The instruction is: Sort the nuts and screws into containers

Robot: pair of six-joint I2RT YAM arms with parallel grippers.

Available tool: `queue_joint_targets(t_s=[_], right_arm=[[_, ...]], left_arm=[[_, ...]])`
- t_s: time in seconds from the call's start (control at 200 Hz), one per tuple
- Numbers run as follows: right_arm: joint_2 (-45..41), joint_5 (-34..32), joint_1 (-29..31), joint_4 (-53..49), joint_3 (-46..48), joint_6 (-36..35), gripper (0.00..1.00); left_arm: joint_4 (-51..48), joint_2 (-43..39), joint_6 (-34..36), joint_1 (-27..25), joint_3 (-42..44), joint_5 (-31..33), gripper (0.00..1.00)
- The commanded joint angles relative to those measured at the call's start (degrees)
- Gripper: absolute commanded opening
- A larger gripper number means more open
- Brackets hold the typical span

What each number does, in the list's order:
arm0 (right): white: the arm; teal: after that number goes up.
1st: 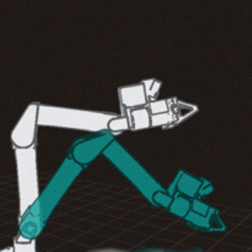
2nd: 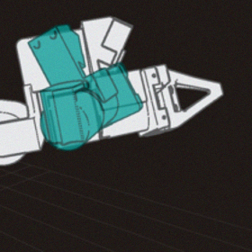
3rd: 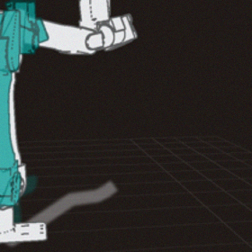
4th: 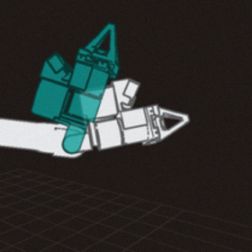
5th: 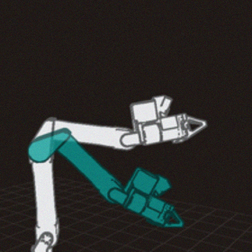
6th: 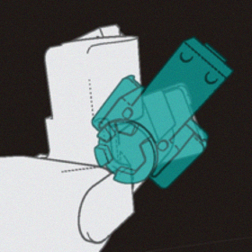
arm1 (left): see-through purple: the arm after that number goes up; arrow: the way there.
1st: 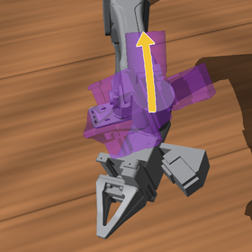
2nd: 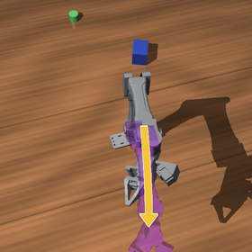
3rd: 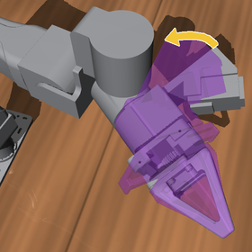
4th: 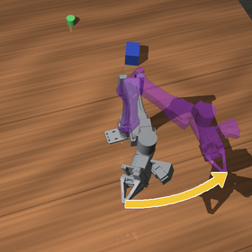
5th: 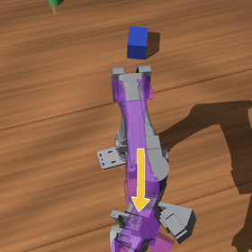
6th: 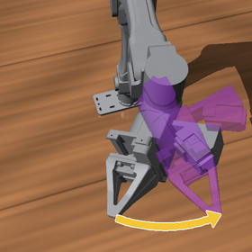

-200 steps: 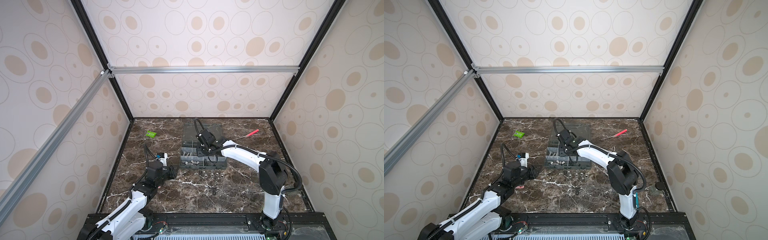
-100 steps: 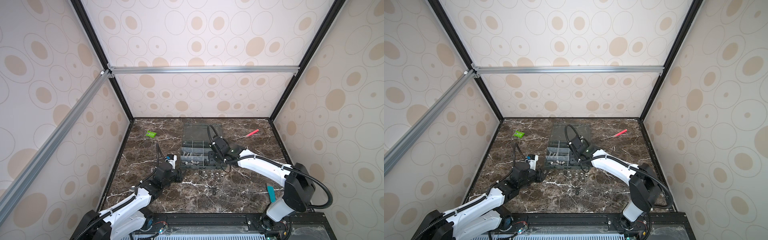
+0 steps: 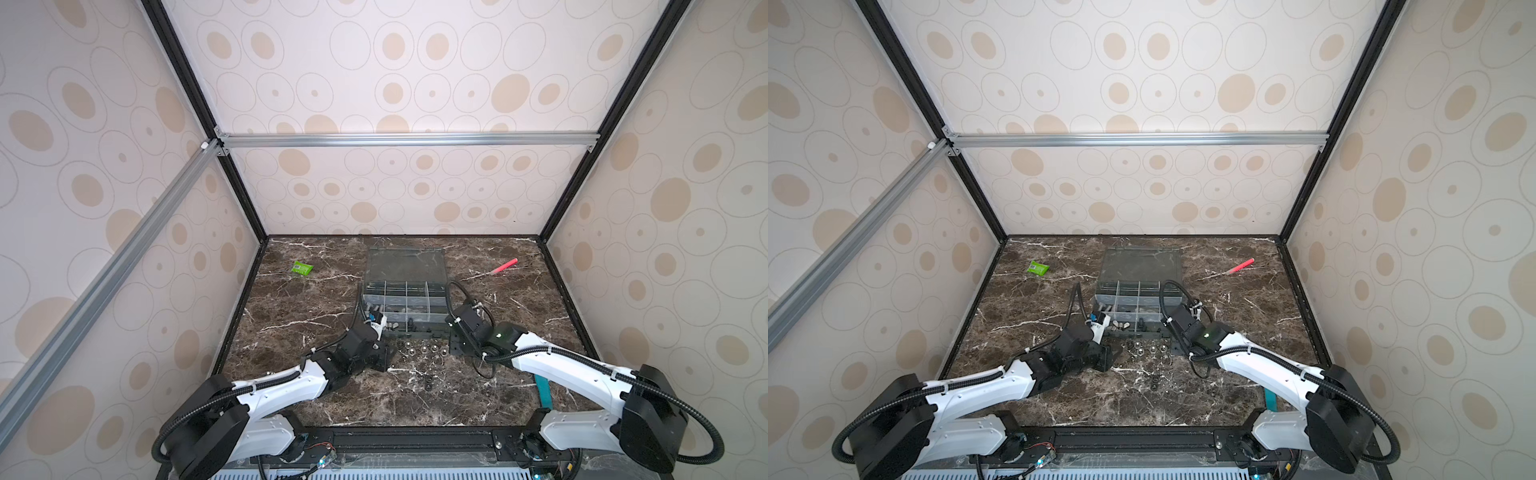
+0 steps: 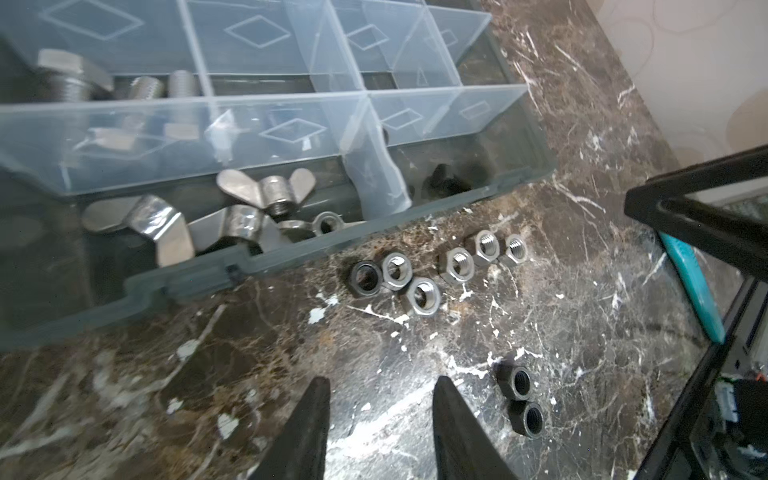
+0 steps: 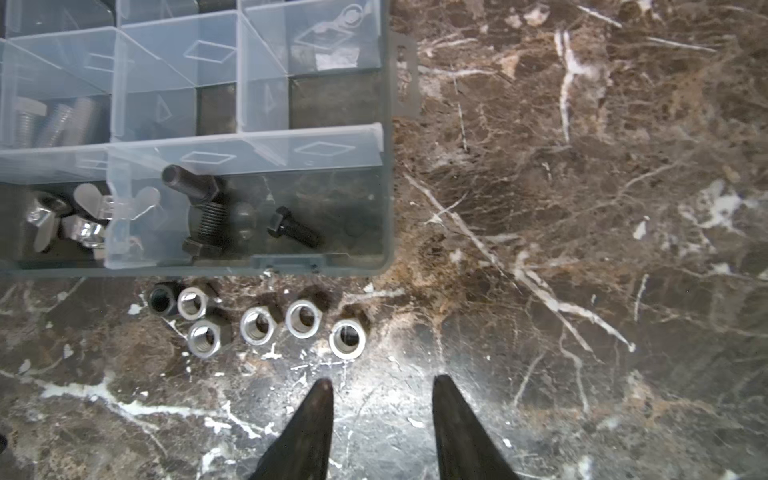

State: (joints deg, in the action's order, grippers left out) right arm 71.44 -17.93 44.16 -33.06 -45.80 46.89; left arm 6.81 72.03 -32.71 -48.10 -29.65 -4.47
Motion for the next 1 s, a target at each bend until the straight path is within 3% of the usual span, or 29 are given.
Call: queue_joint_targets(t_s=[0.0,0.55,0.995], right_arm=[[-2.5,-2.1,-0.3,-2.6,1.5,3.4,0.43],[-10.1,-5.5,-0.3,-6.9,6.7,6.9,0.44],[-14.3,-6.9,-0.3,-9.2,8.2,8.8,0.44]], left_arm=[[-2.8,3.3,4.4,-2.9,-4.9,1.0,0.42],[-5.4,12.7,7.1,-11.4,-10.1,-1.2,0.43],[-11.0,25.0,10.1,-15.4,-21.6,-1.7,0.43]])
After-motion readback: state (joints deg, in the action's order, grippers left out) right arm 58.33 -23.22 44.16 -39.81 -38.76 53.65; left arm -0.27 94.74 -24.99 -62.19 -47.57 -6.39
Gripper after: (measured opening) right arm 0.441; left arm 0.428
